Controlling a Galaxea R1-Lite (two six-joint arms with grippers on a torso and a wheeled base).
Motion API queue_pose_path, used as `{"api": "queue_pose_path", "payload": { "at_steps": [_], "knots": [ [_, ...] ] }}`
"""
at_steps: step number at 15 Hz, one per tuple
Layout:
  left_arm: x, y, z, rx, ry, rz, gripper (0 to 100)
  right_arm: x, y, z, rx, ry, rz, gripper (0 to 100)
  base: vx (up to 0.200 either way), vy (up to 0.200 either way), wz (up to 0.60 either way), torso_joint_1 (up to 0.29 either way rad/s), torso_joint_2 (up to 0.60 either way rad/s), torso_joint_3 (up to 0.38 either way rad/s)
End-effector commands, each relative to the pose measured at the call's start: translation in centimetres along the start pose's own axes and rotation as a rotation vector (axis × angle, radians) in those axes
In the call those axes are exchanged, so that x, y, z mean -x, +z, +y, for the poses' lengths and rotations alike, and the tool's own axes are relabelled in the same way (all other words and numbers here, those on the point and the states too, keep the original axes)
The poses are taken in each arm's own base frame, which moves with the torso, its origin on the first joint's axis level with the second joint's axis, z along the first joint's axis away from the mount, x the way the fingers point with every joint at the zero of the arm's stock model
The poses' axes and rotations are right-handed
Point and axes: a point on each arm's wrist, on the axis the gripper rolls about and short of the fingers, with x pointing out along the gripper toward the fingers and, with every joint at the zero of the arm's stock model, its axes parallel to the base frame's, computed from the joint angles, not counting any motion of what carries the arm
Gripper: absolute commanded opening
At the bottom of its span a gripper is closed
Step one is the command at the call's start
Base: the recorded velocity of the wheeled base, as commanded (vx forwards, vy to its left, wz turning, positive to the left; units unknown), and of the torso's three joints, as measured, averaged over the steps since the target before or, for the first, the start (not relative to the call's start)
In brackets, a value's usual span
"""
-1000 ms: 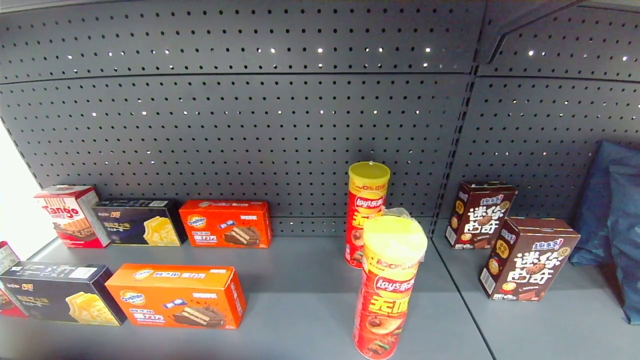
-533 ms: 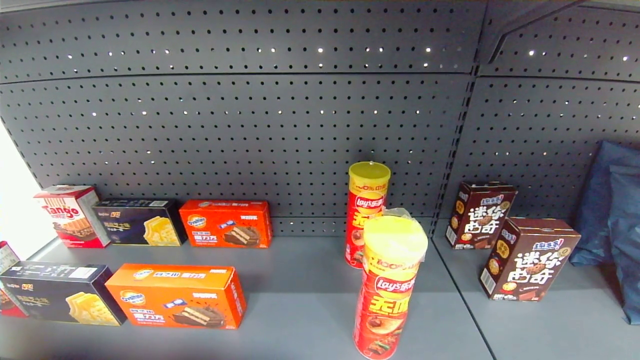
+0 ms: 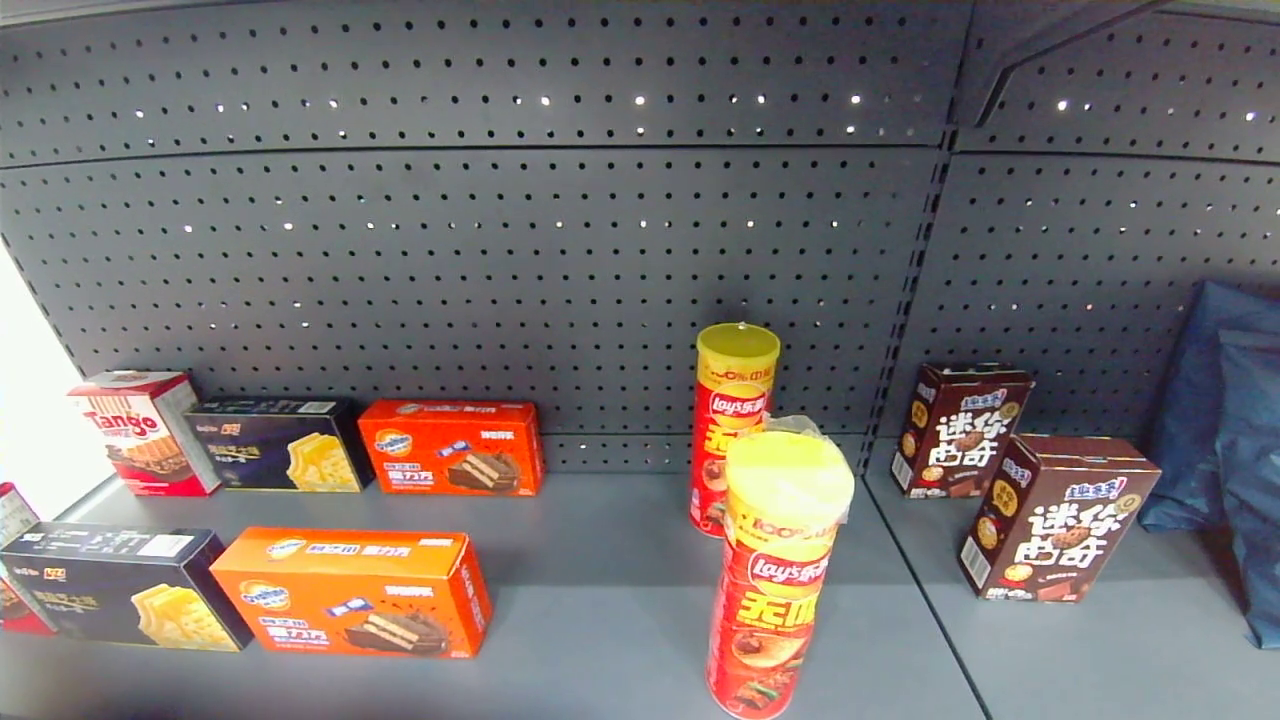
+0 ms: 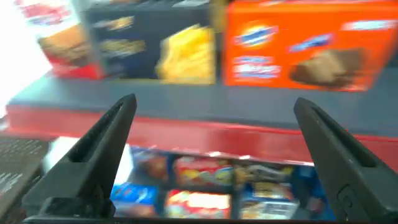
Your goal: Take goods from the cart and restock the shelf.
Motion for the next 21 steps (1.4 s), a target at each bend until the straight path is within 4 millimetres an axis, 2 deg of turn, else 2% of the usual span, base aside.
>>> {"api": "queue_pose_path", "payload": {
  "at_steps": [1,3,5,9,21],
  "knots": [
    [-0.14,-0.19,-0.11,-0.013,-0.119,0.012,100,-0.01,0.01,0.0,0.0,0.001,0.001,100,0.0,0.0,0.0,0.0,0.0,0.0],
    [0.01,-0.27,0.09,-0.02,-0.236,-0.014,100,-0.01,0.01,0.0,0.0,0.001,0.001,100,0.0,0.0,0.0,0.0,0.0,0.0],
    [0.56,-0.47,0.21,-0.02,-0.255,-0.091,100,-0.01,0.01,0.0,0.0,0.001,0.001,100,0.0,0.0,0.0,0.0,0.0,0.0],
    [0.52,-0.46,0.4,0.034,-0.168,-0.082,100,-0.01,0.01,0.0,0.0,0.001,0.001,100,0.0,0.0,0.0,0.0,0.0,0.0],
    [0.52,-0.45,0.41,0.051,-0.168,-0.082,100,-0.01,0.01,0.0,0.0,0.001,0.001,100,0.0,0.0,0.0,0.0,0.0,0.0]
  ]
}}
